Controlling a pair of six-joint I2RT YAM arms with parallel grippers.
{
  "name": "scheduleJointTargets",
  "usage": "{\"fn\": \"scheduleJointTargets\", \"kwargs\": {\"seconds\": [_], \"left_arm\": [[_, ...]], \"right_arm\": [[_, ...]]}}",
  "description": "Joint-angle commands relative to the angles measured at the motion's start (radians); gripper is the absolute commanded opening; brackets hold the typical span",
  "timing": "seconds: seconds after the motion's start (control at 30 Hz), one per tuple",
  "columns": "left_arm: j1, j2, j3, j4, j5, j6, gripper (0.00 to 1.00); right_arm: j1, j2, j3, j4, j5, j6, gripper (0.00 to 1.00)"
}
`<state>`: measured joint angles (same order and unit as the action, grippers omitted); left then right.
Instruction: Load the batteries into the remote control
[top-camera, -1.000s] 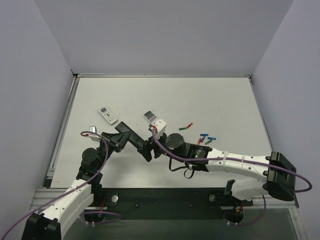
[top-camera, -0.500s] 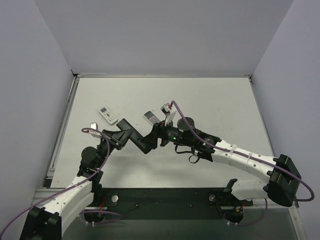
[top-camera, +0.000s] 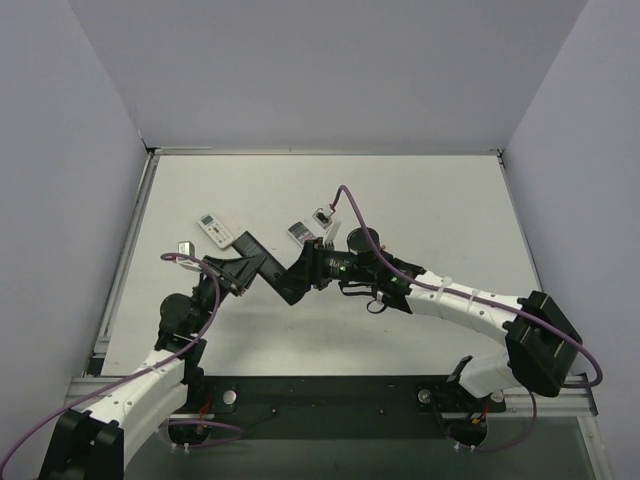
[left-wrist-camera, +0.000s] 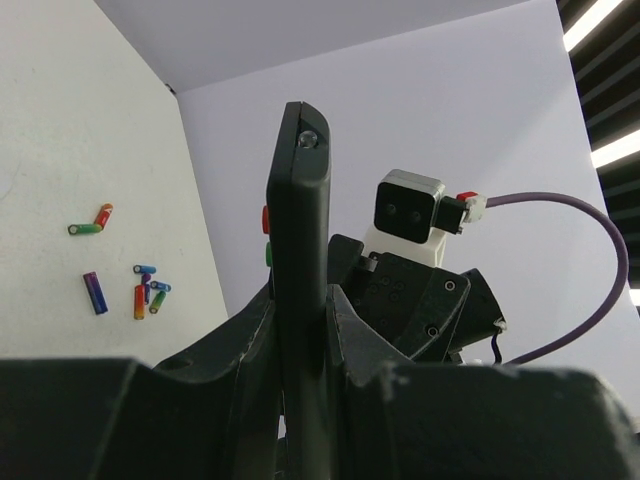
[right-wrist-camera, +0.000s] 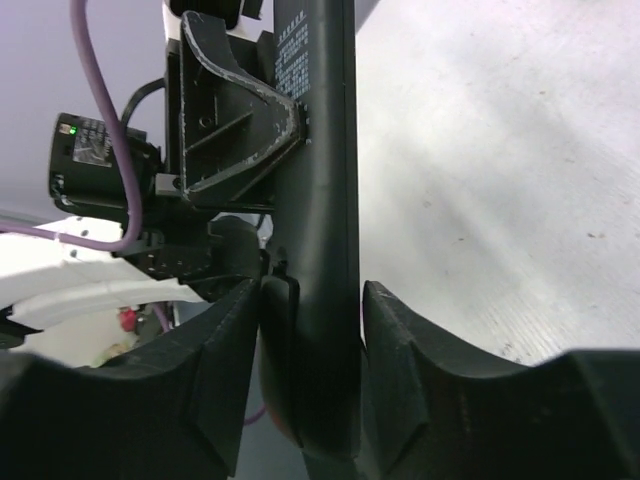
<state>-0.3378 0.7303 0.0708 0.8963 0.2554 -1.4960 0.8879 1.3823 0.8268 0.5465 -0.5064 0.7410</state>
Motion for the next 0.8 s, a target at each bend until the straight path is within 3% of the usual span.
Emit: {"fn": "scheduleJointTargets", "kwargs": {"seconds": [0.0, 0.23, 0.53, 0.67, 0.77], "left_arm": [[-0.004, 0.009, 0.063, 0.17, 0.039, 0.016, 0.0], [-0.007, 0.023, 0.076, 0.25, 0.062, 0.042, 0.0], [-0.023, 0.066, 0.124, 0.311, 0.134, 0.092, 0.0], [-0.049, 0.086, 0.146, 0.316, 0.165, 0.132, 0.0], [-0.053, 0.087, 0.147, 0.285, 0.176, 0.163, 0.0]], "right_arm": [[-0.03, 0.043, -0.017, 0.167, -0.081, 0.112, 0.38], [-0.04, 0.101, -0.002, 0.188, -0.155, 0.156, 0.22], [-0.038, 0.138, 0.072, 0.021, -0.192, 0.103, 0.01], [-0.038, 0.123, 0.075, 0.009, -0.179, 0.084, 0.01], [-0.04, 0.086, 0.075, 0.01, -0.17, 0.052, 0.18]]}}
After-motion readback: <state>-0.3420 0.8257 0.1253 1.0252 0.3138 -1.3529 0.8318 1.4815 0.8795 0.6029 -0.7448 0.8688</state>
